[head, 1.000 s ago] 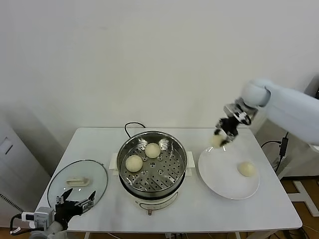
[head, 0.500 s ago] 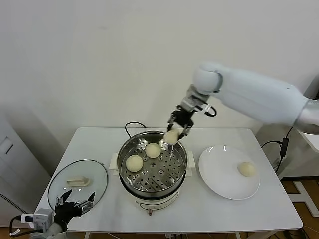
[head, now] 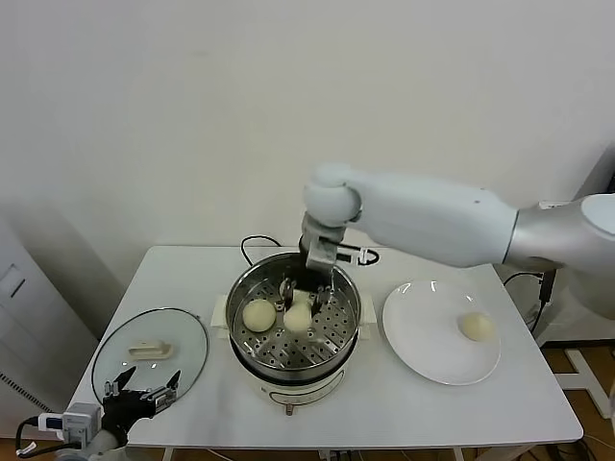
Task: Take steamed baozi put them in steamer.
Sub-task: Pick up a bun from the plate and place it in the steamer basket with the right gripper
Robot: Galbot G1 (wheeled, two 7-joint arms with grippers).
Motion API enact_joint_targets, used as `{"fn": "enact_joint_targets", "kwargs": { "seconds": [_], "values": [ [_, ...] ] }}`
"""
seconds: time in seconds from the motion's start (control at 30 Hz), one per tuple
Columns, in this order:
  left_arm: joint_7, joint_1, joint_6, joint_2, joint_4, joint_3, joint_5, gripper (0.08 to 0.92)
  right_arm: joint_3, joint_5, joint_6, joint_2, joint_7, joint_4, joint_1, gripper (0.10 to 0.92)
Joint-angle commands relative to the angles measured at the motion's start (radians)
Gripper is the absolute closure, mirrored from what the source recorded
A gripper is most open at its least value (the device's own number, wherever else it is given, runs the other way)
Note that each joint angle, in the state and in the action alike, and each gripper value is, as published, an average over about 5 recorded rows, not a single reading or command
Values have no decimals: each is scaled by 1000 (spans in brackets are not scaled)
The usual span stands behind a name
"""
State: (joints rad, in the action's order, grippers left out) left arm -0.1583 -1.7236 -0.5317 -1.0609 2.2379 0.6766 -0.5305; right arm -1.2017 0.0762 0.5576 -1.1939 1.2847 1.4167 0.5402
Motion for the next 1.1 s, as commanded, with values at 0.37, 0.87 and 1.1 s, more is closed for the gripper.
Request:
{"fn": "enact_joint_targets", "kwargs": {
  "seconds": [0.37,0.87,1.1],
  "values": [
    [-1,3,-2,1,-2,2,-2,177,56,-231,134,-48,21,47,-152,567],
    [0,4,2,6,-14,5,-7,177,73,-230,124,-39,29,73,-141,328],
    [0,4,5,10,-15,7,-8,177,134,-125,54,3,55,-26,-61,206]
  ]
}}
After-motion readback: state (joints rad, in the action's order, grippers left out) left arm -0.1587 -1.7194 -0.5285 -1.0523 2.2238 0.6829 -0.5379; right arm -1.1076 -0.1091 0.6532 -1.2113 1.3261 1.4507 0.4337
